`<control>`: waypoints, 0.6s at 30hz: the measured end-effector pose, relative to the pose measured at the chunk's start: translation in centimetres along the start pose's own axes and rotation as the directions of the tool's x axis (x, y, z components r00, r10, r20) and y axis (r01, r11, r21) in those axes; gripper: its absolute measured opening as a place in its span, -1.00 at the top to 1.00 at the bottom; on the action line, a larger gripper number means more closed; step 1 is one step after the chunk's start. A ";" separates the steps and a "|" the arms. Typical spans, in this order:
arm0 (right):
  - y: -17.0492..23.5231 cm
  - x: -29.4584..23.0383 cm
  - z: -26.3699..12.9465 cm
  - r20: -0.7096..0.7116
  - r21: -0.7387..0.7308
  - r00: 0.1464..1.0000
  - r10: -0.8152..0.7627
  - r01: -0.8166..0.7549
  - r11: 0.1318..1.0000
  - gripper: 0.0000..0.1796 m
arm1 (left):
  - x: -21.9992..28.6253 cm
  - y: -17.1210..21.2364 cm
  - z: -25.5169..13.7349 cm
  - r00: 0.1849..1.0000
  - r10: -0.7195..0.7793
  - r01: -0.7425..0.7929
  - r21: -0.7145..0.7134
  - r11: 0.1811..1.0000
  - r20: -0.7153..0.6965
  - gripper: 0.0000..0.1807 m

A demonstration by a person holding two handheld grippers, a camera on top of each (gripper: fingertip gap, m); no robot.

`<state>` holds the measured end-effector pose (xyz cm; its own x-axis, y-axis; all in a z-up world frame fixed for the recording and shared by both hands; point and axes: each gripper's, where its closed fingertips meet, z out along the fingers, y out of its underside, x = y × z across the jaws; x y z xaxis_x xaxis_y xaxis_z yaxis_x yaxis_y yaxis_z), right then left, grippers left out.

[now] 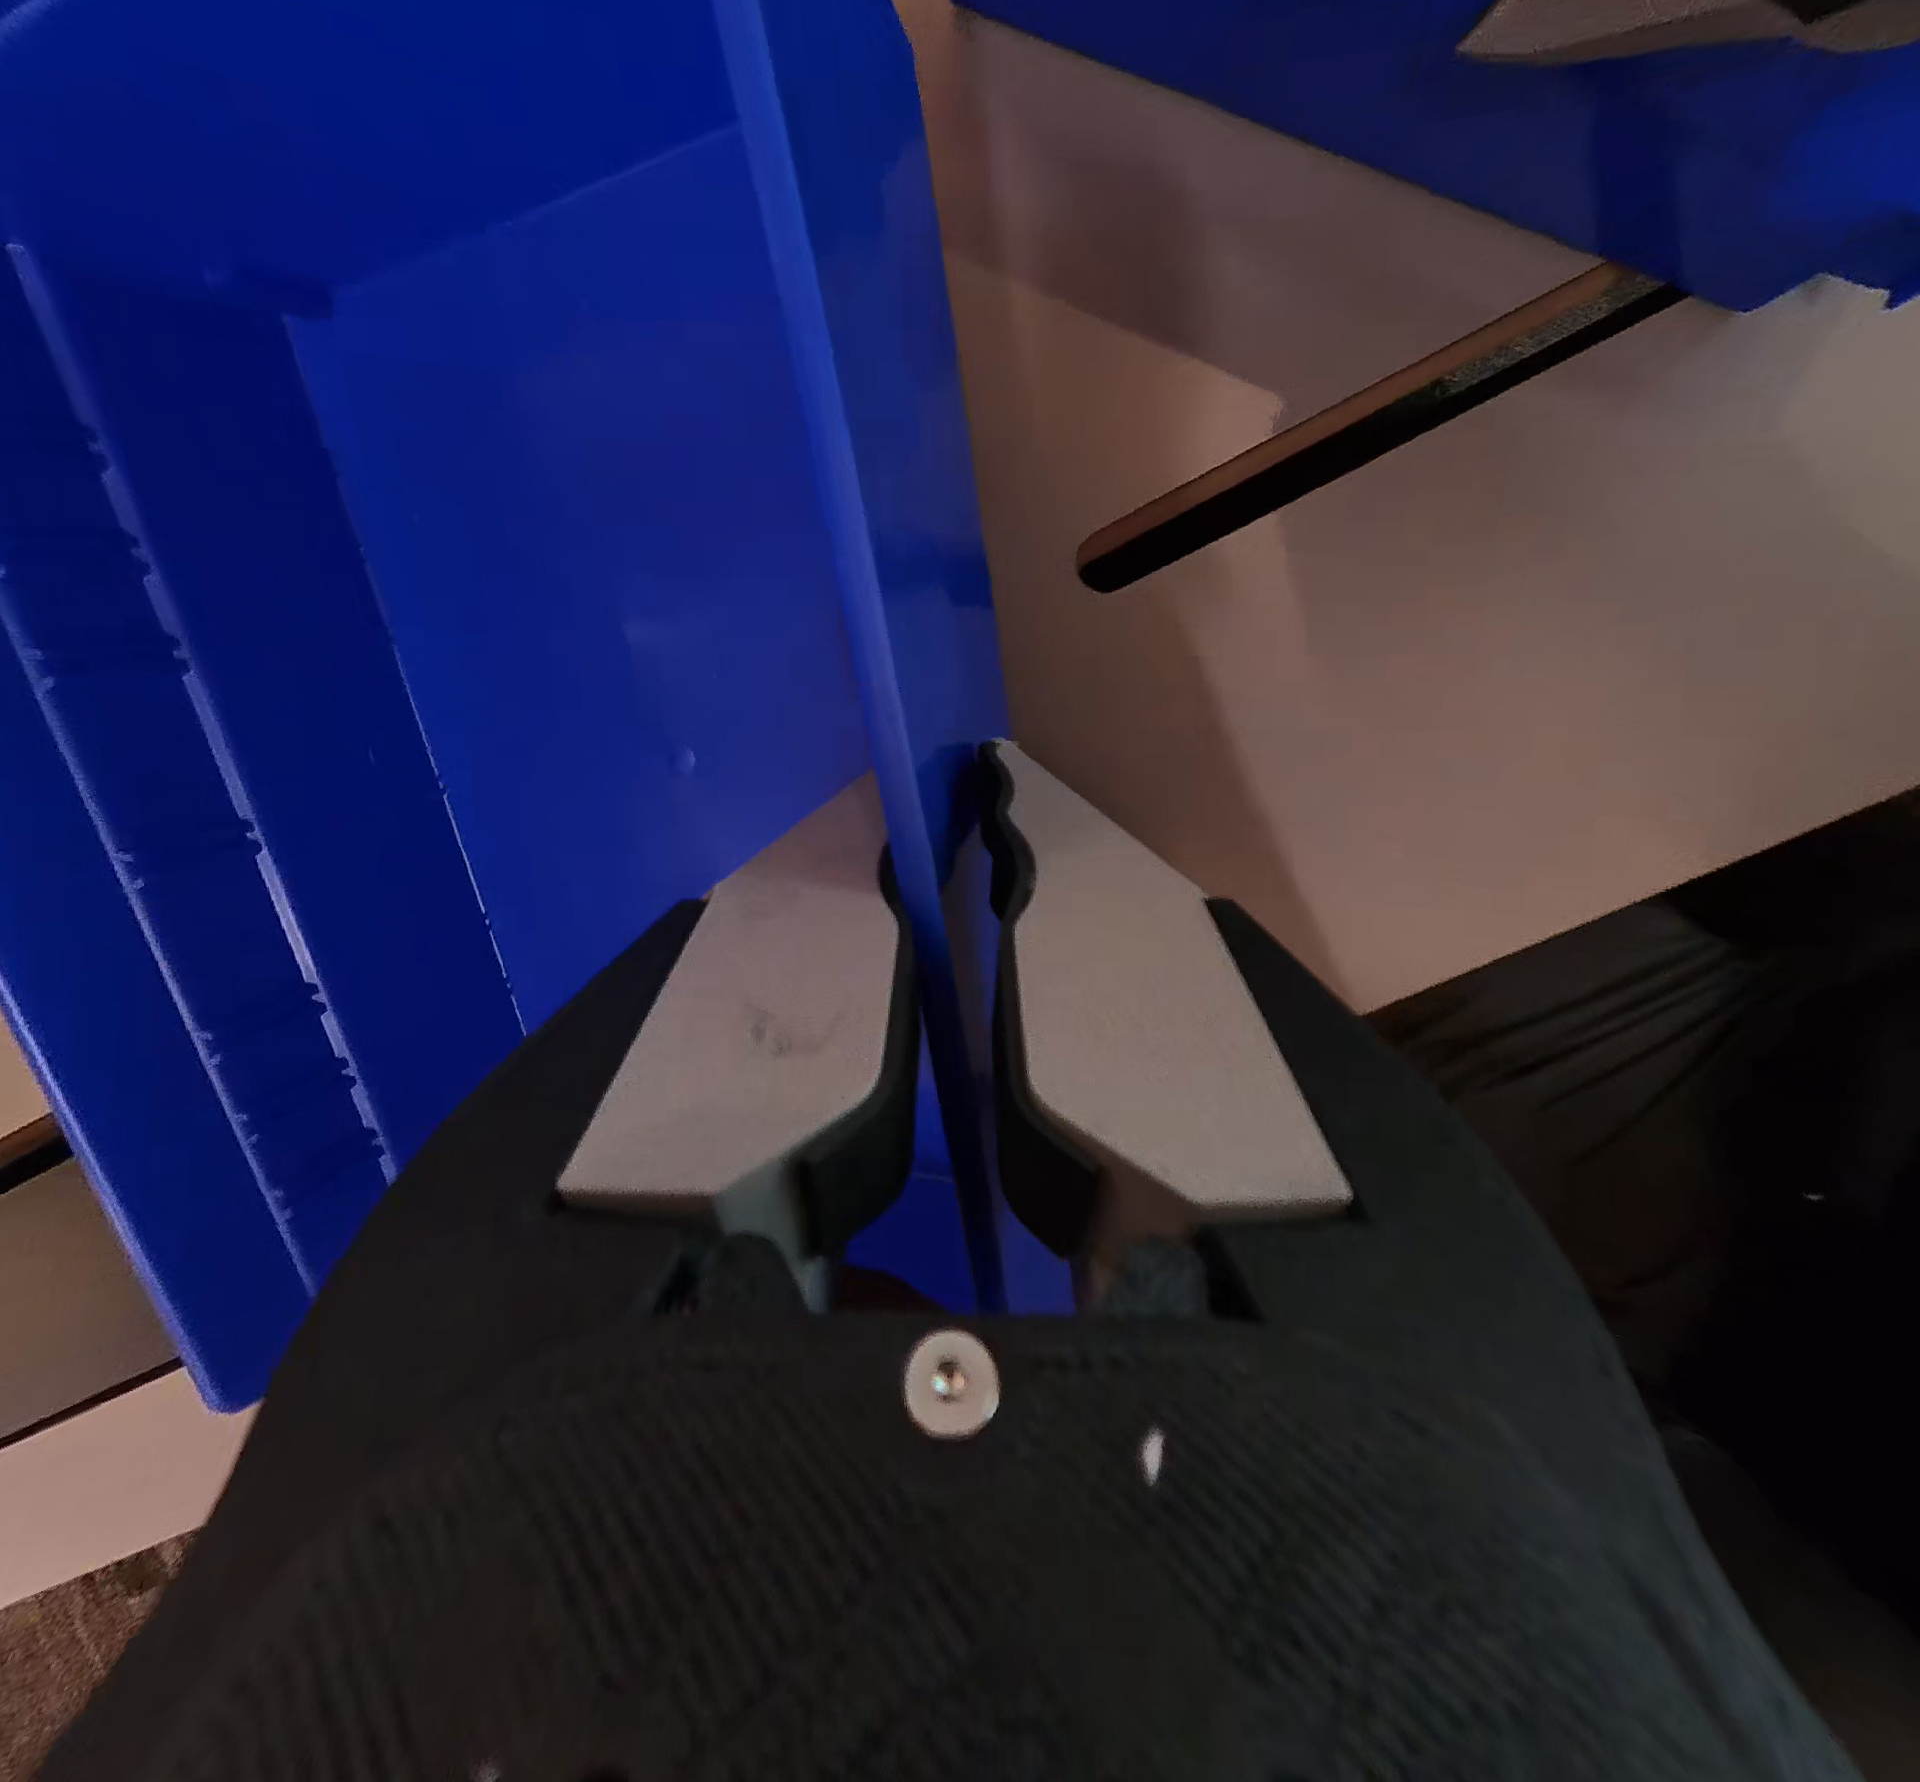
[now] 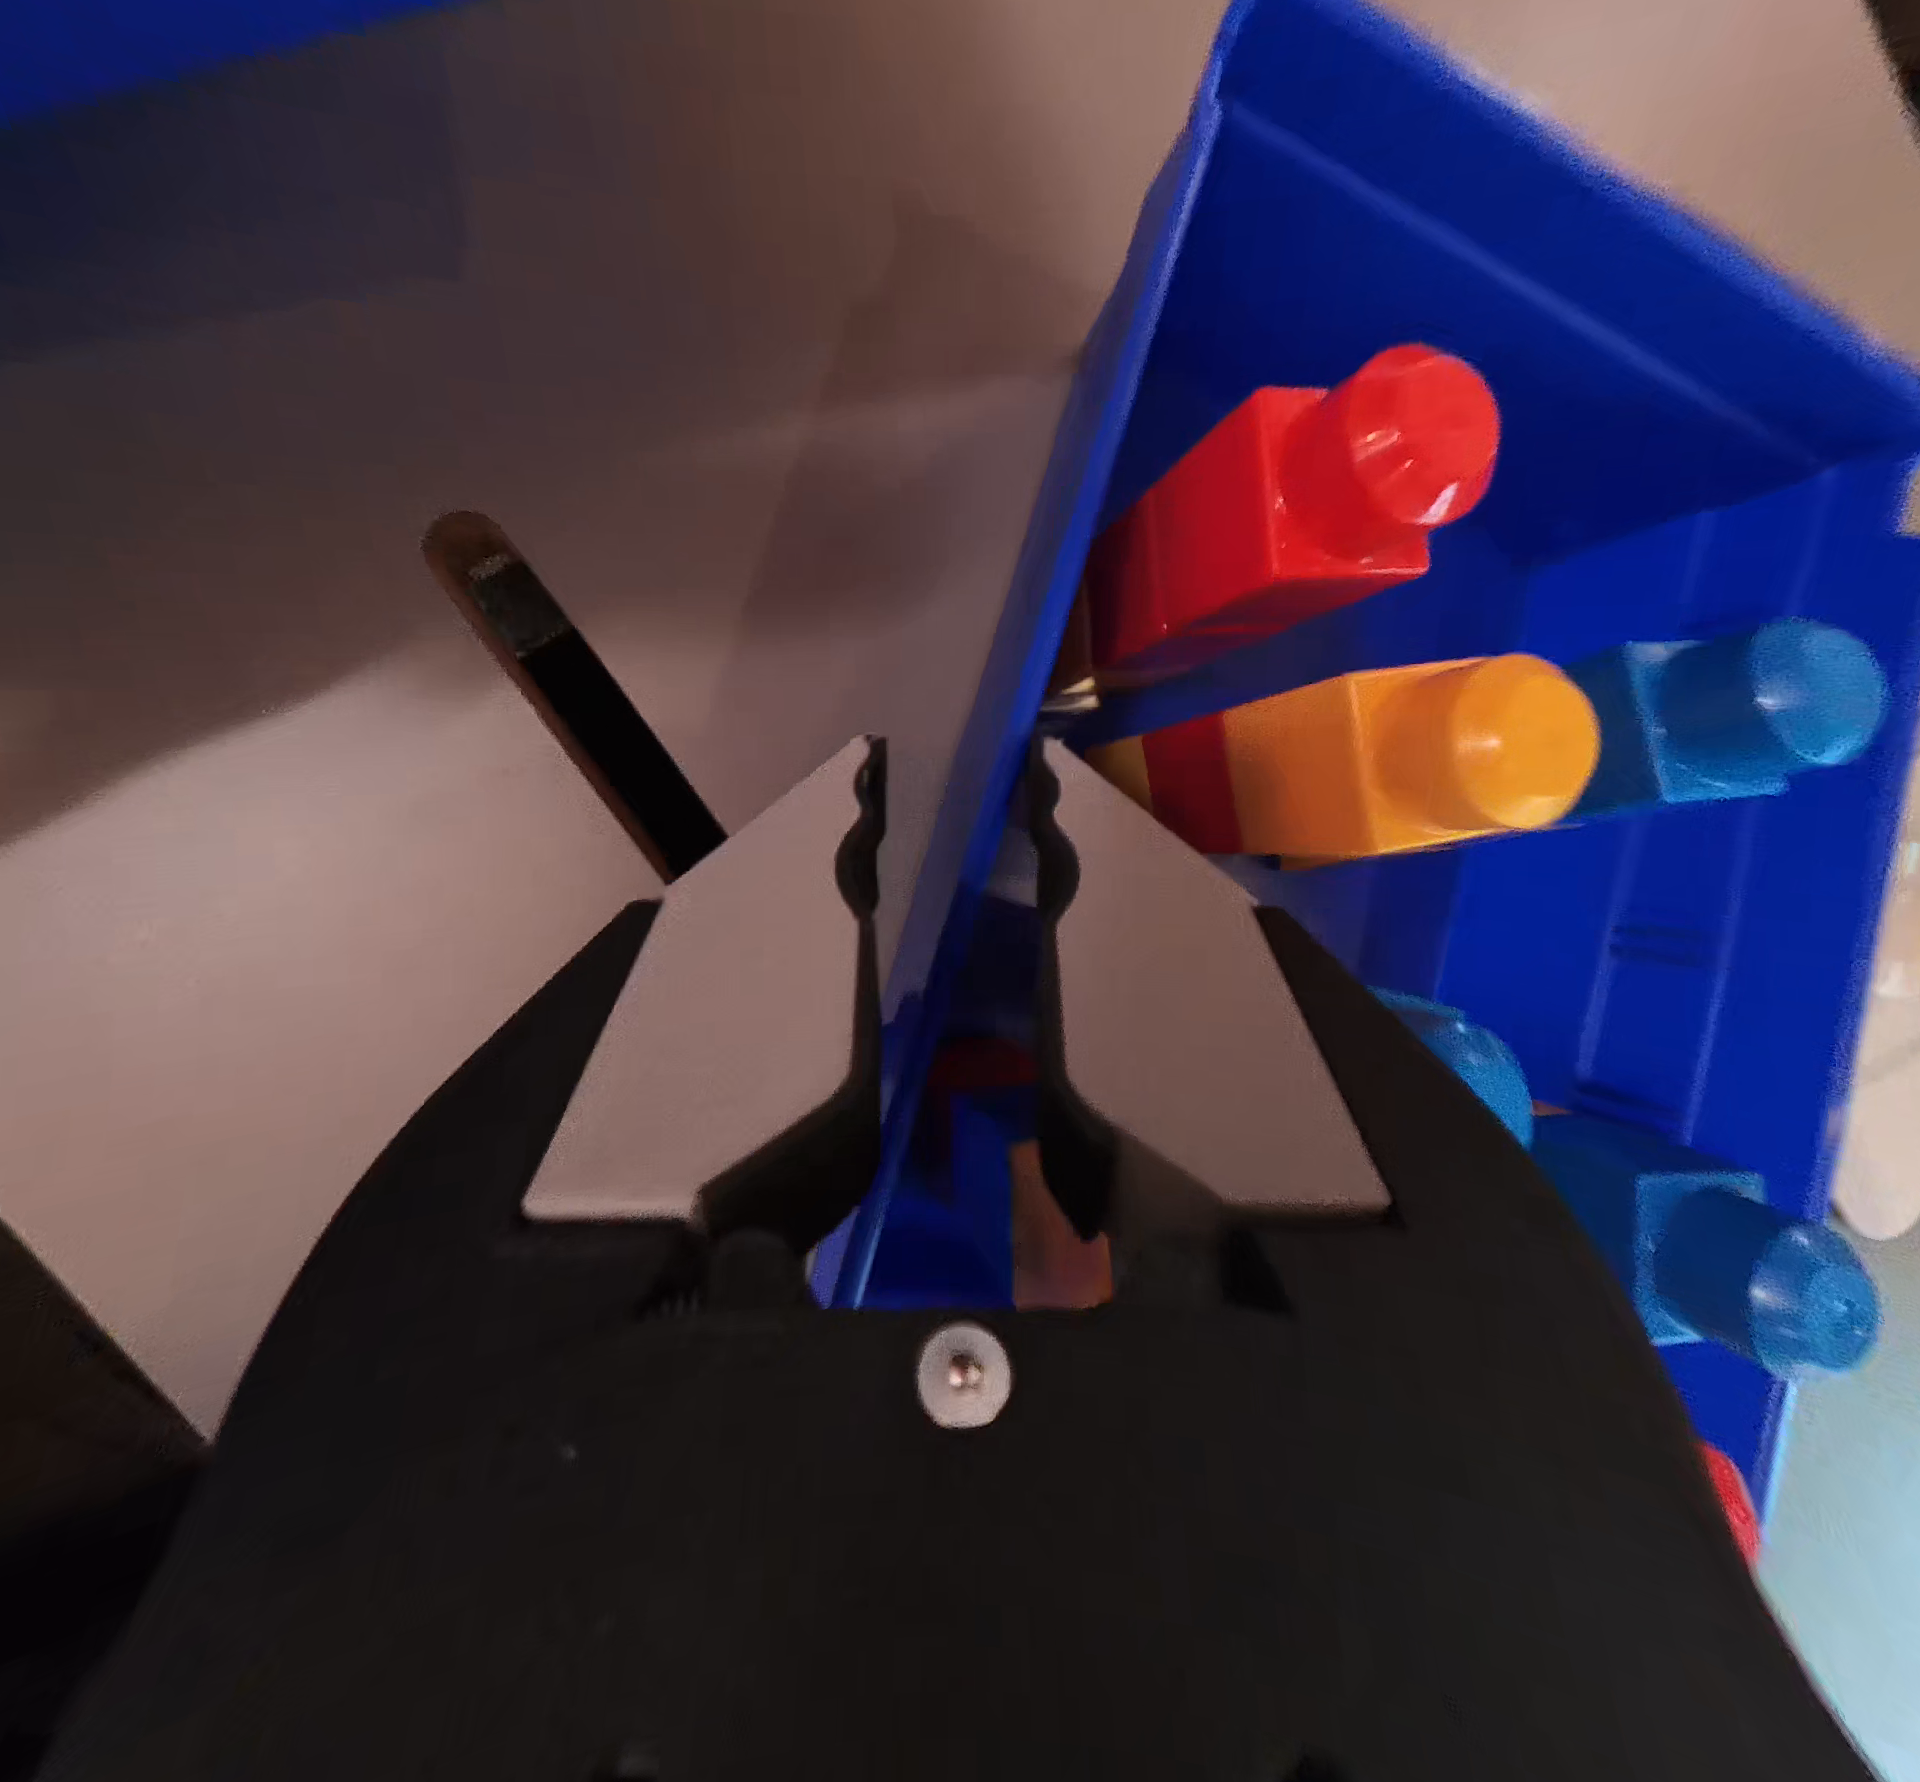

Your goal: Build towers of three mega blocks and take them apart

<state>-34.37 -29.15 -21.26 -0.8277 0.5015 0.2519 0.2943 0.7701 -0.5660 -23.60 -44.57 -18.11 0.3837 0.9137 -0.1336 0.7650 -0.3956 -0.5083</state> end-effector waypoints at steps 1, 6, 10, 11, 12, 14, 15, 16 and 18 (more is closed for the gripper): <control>-0.3 -0.2 -1.1 0.000 0.050 1.000 -0.026 0.026 0.998 0.71 | -0.2 0.0 0.0 1.000 -0.004 0.004 0.002 1.000 0.001 0.93; 0.0 0.8 -6.7 0.018 0.287 1.000 -0.015 0.009 0.958 0.91 | -0.3 0.0 0.3 1.000 -0.004 0.004 0.007 1.000 -0.009 0.93; 3.4 6.6 -9.3 -0.129 0.284 0.991 0.034 0.004 0.959 1.00 | 0.2 -0.5 0.3 0.999 -0.019 0.019 0.022 1.000 -0.028 0.93; 4.4 8.5 -10.1 -0.147 0.306 0.986 0.076 -0.028 0.952 1.00 | 0.3 -0.6 0.3 0.999 -0.016 0.017 0.025 1.000 -0.031 0.93; 5.6 10.1 -10.8 -0.130 0.331 0.983 0.131 -0.082 0.940 1.00 | 0.5 -0.7 0.2 0.999 -0.011 0.012 0.025 1.000 -0.032 0.93; 8.7 13.3 -11.6 -0.112 0.344 0.965 0.239 -0.188 0.920 1.00 | 0.7 -0.7 0.0 1.000 0.000 0.001 0.019 1.000 -0.031 0.92; 10.5 14.9 -11.6 -0.137 0.337 0.952 0.272 -0.213 0.917 1.00 | 0.8 -0.8 -0.1 1.000 0.005 -0.004 0.016 1.000 -0.028 0.92; 12.4 16.4 -11.2 -0.174 0.317 0.939 0.297 -0.232 0.919 1.00 | 0.8 -0.9 -0.2 1.000 0.009 -0.008 0.015 1.000 -0.025 0.92; 16.0 18.5 -9.6 -0.220 0.264 0.912 0.345 -0.285 0.921 1.00 | 0.9 -1.3 -0.5 1.000 0.015 -0.014 0.015 1.000 -0.017 0.92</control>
<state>-40.37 -3.81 -18.14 -0.5483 0.8102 0.2072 0.3808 0.4625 -0.8007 -23.98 -43.30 -17.20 0.4038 0.9061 -0.1264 0.7515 -0.4073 -0.5189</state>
